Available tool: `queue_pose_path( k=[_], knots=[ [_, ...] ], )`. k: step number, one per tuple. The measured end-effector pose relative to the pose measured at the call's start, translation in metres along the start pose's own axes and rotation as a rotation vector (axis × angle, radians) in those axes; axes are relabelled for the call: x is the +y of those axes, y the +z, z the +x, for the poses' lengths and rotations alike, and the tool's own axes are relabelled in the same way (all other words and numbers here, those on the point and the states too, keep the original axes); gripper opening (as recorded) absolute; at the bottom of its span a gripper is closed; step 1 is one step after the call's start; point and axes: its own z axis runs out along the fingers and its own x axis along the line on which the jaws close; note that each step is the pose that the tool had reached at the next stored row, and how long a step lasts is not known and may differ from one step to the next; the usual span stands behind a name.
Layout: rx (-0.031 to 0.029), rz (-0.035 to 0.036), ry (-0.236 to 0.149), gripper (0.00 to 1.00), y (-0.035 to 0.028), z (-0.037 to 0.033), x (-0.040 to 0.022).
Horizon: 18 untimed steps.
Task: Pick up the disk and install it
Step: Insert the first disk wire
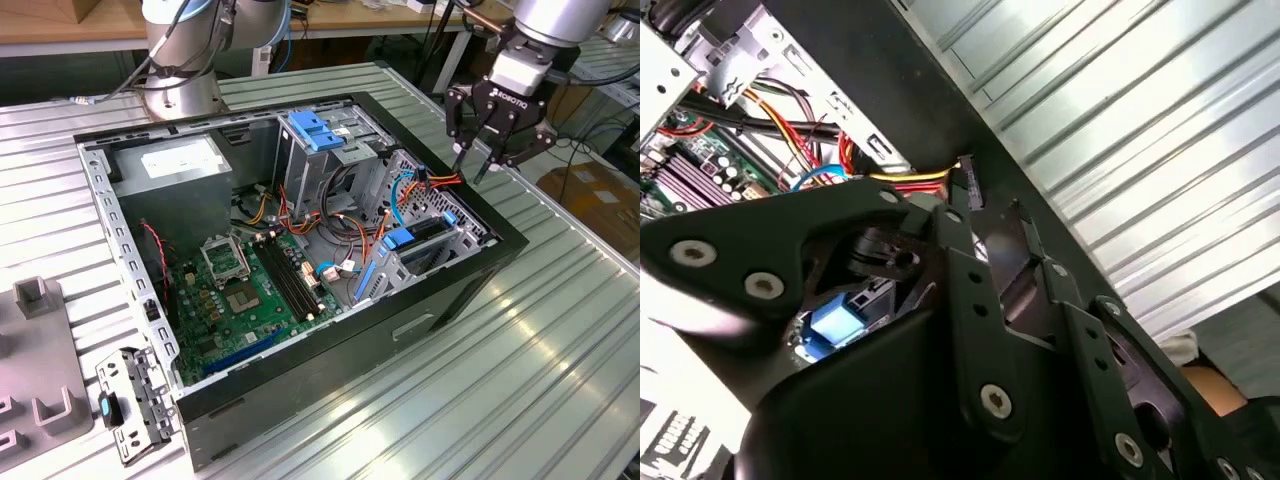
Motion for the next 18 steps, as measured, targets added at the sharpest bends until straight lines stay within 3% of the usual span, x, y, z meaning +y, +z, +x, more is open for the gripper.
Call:
queue_pose_path(
  k=[1, 7, 10, 12, 16, 18],
  knots=[
    [-0.0002, 0.0008, -0.020, 0.38, 0.0004, 0.0000, 0.0000],
    [-0.0015, 0.0068, -0.156, 0.38, 0.0047, -0.0001, 0.0000],
    [-0.0026, 0.0114, -0.258, 0.38, 0.0072, -0.0003, 0.0000],
    [-0.0033, 0.0129, -0.288, 0.38, 0.0074, -0.0003, 0.0001],
    [-0.0041, 0.0140, -0.304, 0.38, 0.0074, -0.0003, 0.0003],
    [-0.0043, 0.0156, -0.341, 0.38, 0.0073, -0.0003, 0.0002]
  ],
)
